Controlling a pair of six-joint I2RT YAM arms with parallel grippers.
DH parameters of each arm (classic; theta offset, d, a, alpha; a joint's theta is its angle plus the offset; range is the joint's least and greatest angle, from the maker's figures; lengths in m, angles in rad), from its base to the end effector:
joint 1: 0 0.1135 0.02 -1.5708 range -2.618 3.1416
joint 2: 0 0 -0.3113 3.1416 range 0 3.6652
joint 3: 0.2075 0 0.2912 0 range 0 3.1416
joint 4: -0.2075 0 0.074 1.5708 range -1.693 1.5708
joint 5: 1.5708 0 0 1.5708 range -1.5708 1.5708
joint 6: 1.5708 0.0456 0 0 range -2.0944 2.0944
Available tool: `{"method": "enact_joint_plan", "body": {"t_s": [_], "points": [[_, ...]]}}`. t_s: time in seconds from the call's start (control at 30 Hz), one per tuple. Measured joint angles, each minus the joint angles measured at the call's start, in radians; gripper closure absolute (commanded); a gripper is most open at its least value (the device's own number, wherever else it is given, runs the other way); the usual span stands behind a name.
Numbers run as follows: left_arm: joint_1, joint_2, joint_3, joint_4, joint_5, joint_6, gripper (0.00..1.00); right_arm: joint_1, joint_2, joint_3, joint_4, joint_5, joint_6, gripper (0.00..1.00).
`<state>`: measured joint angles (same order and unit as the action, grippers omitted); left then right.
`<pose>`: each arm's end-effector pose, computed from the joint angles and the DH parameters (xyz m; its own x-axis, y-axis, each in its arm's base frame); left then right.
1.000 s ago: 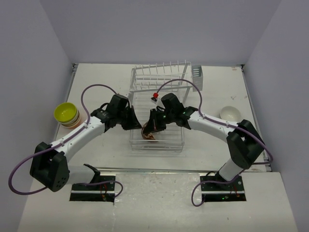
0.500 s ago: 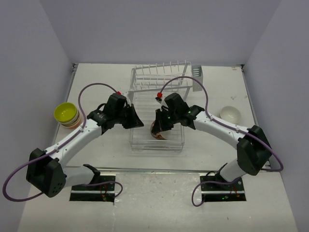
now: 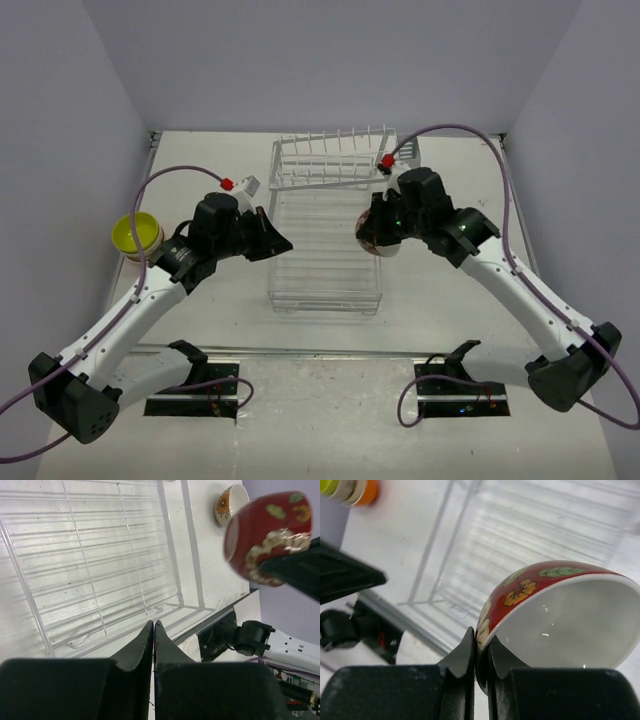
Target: Unload the bowls from the dish rack
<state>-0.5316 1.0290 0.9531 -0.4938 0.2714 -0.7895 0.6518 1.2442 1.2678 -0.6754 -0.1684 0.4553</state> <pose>0.2071 -0.1360 0.3548 -0.8123 -0.3158 -0.4903 0.1508 0.6983 -0.6997 0.2324 0.1869 0.4029 -0.7427 -0.0214 -0.6693 -0.4202 0.7931 0.4409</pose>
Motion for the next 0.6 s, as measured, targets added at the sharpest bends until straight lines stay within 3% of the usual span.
{"method": "enact_joint_plan", "body": {"t_s": [0.17,0.33,0.6], "points": [[0.0,0.005,0.001,-0.026,-0.007,0.008,1.0,-0.242,-0.109,-0.058,-0.074,0.132,-0.012,1.0],[0.0,0.033,0.009,-0.042,-0.005,0.024,1.0,-0.499,-0.112,-0.176,-0.127,0.204,-0.031,1.0],[0.0,0.089,0.047,-0.051,0.01,0.052,1.0,-0.635,0.012,-0.26,-0.174,0.247,-0.029,1.0]]}}
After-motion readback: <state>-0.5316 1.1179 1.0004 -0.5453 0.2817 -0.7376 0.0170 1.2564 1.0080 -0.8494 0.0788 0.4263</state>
